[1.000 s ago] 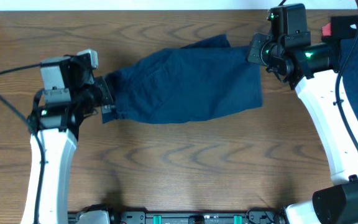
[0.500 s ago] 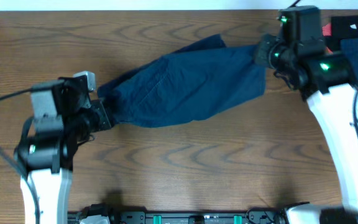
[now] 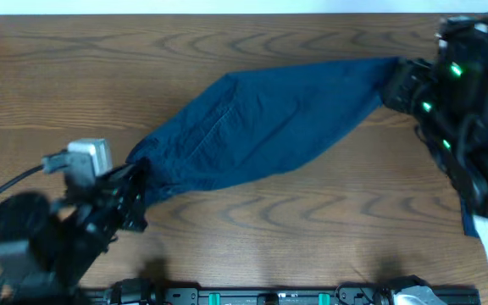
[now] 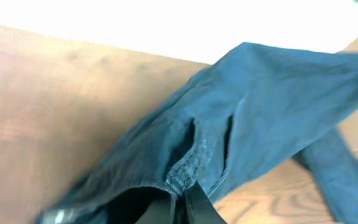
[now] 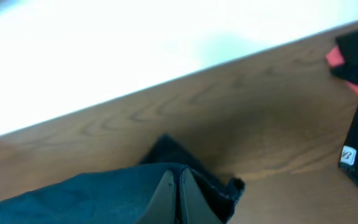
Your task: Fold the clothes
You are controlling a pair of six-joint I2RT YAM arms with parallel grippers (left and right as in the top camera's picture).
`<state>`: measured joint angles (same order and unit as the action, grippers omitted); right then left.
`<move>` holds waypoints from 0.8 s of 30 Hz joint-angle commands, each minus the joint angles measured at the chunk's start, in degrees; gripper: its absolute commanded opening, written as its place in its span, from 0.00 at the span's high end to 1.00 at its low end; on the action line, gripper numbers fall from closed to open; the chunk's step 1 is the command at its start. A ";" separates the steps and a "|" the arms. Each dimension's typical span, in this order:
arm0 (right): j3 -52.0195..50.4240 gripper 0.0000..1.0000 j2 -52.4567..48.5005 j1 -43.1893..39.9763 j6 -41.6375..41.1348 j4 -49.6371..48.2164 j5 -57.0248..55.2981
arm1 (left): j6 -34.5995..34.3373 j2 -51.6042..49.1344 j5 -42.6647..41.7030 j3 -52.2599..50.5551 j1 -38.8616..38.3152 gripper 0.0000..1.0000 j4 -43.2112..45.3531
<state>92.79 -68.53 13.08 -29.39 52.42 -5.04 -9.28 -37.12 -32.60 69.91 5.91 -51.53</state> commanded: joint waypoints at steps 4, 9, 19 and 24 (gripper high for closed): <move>0.22 0.99 8.44 -0.33 -0.59 -0.72 -1.16 | -2.60 0.83 -4.31 15.26 0.13 0.94 -2.51; 0.22 0.99 12.39 -0.33 -0.59 -3.28 -1.16 | -6.51 0.79 -4.22 22.75 0.13 0.94 -2.58; 0.22 0.99 10.43 -0.35 -1.51 -9.35 -2.78 | -6.91 -4.17 9.68 24.72 0.13 0.94 -1.90; 0.22 0.99 6.80 -0.39 -1.44 -13.42 -5.09 | -6.40 -13.25 16.98 24.72 0.13 0.94 -0.66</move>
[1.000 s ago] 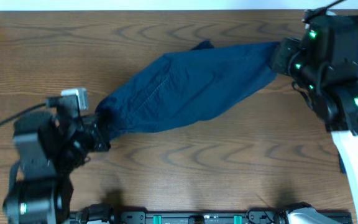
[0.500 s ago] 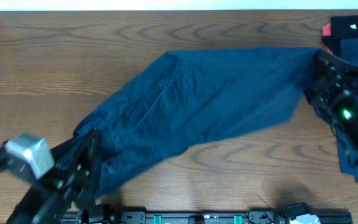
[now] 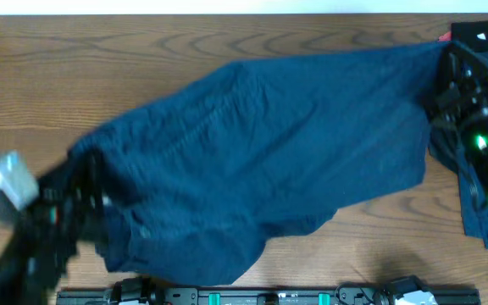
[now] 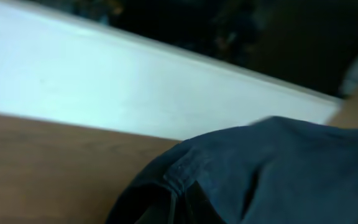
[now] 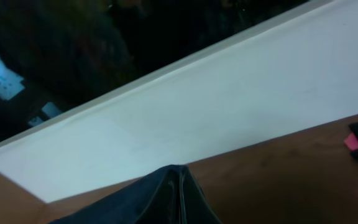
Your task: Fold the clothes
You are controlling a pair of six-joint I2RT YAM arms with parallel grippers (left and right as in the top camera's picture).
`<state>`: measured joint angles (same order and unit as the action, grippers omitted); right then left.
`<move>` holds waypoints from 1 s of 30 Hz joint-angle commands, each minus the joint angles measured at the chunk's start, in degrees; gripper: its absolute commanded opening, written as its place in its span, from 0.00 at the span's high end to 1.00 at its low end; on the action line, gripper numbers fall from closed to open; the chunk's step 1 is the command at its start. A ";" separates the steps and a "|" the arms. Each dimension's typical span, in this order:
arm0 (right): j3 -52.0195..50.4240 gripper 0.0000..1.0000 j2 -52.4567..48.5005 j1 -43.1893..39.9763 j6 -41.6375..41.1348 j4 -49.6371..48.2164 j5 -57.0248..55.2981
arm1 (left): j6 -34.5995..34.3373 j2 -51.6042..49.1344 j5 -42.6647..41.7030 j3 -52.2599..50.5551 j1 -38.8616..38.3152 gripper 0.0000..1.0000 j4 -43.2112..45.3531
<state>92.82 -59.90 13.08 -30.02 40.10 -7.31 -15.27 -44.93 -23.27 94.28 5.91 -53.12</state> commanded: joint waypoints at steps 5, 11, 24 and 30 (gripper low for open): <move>0.20 0.99 -5.38 -0.37 -0.72 -2.93 -2.95 | 0.20 -15.47 10.91 0.37 0.13 0.94 1.27; 0.24 0.99 -3.85 -0.37 1.42 -2.73 -3.21 | 0.17 -20.55 10.86 0.81 0.11 0.94 -2.56; 6.49 0.99 -0.72 -0.37 1.36 5.22 -0.09 | -0.74 -12.00 4.68 11.72 0.11 0.94 -11.08; 10.36 0.99 -0.74 -0.37 1.36 6.67 0.26 | -2.27 -10.99 0.55 17.07 0.13 0.94 -12.63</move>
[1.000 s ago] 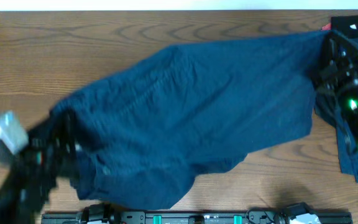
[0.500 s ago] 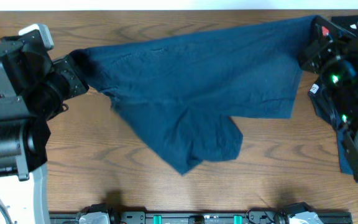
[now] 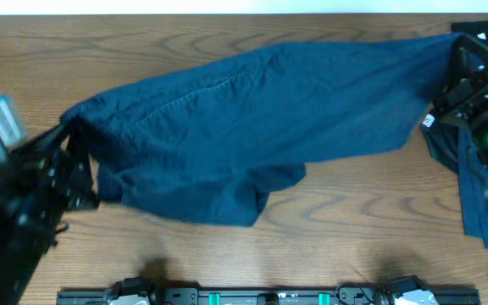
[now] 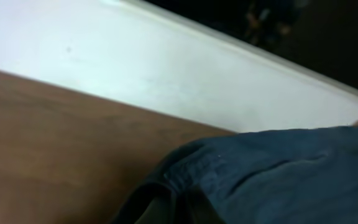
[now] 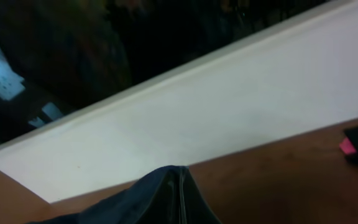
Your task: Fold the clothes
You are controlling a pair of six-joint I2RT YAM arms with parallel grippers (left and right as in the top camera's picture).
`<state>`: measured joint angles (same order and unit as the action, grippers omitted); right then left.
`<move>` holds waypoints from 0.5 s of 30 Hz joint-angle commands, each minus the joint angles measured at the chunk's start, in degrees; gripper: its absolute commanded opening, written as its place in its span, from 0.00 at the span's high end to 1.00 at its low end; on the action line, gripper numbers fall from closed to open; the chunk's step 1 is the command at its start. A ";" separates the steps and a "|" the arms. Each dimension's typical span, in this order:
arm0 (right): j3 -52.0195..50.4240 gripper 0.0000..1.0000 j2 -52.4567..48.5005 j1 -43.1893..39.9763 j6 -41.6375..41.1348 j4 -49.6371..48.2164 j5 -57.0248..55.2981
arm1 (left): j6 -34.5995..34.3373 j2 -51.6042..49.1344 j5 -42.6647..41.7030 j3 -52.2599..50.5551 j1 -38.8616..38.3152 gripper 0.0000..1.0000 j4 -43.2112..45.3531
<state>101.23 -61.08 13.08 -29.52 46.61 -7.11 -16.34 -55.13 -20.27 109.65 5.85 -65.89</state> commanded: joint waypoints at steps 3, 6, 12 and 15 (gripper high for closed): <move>2.16 0.99 0.13 -0.37 0.81 -0.22 0.07 | -1.53 -1.05 -2.38 2.12 0.20 0.94 1.27; 2.16 0.99 -1.68 -0.37 0.13 -0.81 0.07 | -1.53 -2.97 0.20 2.08 0.20 0.94 2.45; 2.16 0.99 -10.43 -0.37 -0.46 -4.33 1.55 | -0.70 -13.38 8.74 2.08 0.24 0.94 2.80; 2.16 0.99 -16.00 -0.26 -0.44 -6.88 2.71 | 1.49 -20.94 13.86 2.08 0.33 0.94 3.30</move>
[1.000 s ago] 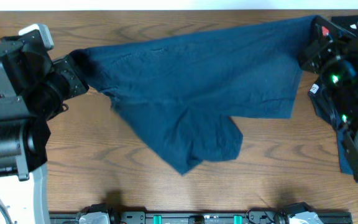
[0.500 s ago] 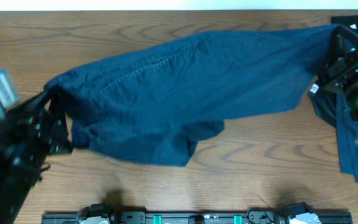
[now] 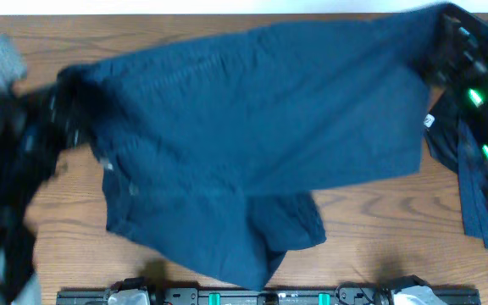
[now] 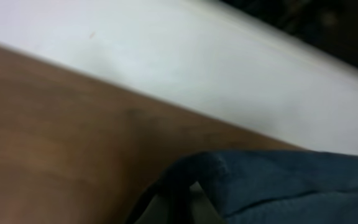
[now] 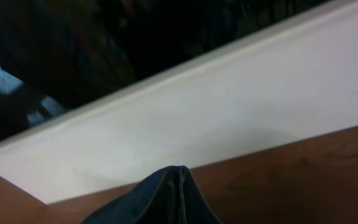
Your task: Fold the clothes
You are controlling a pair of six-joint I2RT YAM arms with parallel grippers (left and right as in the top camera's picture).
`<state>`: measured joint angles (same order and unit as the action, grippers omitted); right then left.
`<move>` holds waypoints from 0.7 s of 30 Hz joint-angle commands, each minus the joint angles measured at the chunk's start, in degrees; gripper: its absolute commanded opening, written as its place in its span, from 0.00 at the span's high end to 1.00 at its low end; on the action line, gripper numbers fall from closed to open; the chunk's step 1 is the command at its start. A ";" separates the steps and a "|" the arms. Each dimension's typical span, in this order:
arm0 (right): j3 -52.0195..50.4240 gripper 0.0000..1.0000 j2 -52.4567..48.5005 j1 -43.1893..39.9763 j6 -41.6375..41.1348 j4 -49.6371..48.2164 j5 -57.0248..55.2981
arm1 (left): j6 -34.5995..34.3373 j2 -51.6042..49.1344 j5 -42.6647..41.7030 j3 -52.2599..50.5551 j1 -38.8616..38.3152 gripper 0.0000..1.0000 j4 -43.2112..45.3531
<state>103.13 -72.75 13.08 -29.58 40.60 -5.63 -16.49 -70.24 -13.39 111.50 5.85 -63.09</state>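
A dark blue garment (image 3: 252, 144) hangs spread wide between my two grippers, lifted over the table; its lower edge droops toward the front edge. At the far left my left gripper (image 3: 68, 102) is shut on the garment's left end (image 4: 272, 186). The right gripper (image 3: 435, 51) is shut on its right end (image 5: 166, 199) at the far right. Both wrist views show blue cloth pinched over the fingers, with wood and a white wall beyond.
More dark clothing (image 3: 477, 182) with a white label lies at the table's right edge, a red bit beside it. The wooden table (image 3: 41, 246) is bordered by a black rail (image 3: 278, 296) along the front.
Both grippers have moved toward the far edge with the garment. The cloth now hangs wider and flatter, its lower edge reaching close to the front rail.
At first the garment was a narrow bunched band stretched diagonally between the two shut grippers. Then it was held spread wide, the left gripper farther left. It then sagged narrower in the middle, and now it is spread broad again, nearer the back.
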 commanded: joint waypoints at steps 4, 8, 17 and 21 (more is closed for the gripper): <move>0.26 0.99 -11.82 0.31 -0.42 -3.85 2.93 | 2.10 -16.33 12.79 0.22 2.05 0.94 2.58; 0.26 0.99 -18.91 1.97 -0.35 -9.01 2.62 | 3.23 -26.10 16.02 0.22 5.18 0.94 8.37; 0.26 0.98 -34.75 2.91 1.16 -19.47 1.31 | 1.88 -46.21 15.89 0.22 11.15 0.79 12.59; 0.26 0.24 -38.80 2.91 1.16 -18.60 1.33 | 1.18 -50.45 15.39 0.22 11.28 0.28 11.50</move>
<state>103.02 -110.28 16.29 -29.12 21.71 -2.39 -14.90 -119.85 0.60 111.33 17.45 -51.11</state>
